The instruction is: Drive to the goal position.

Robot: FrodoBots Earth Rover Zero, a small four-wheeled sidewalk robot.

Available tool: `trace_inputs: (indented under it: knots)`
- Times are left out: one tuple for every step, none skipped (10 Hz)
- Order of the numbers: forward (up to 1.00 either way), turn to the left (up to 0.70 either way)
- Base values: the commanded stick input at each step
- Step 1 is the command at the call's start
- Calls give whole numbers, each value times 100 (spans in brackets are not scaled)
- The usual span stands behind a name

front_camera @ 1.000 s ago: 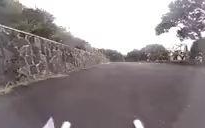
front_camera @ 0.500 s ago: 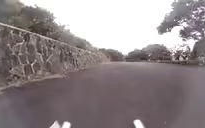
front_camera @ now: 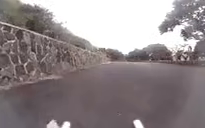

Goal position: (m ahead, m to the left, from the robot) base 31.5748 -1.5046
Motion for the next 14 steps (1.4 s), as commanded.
trace_inputs:
  knots:
    - [70, 0]
    - [70, 0]
    - [70, 0]
    - [70, 0]
    - [70, 0]
    - [70, 0]
    - [70, 0]
    - [70, 0]
    - [70, 0]
    - [70, 0]
    - [70, 0]
    - [70, 0]
    - [70, 0]
    - [70, 0]
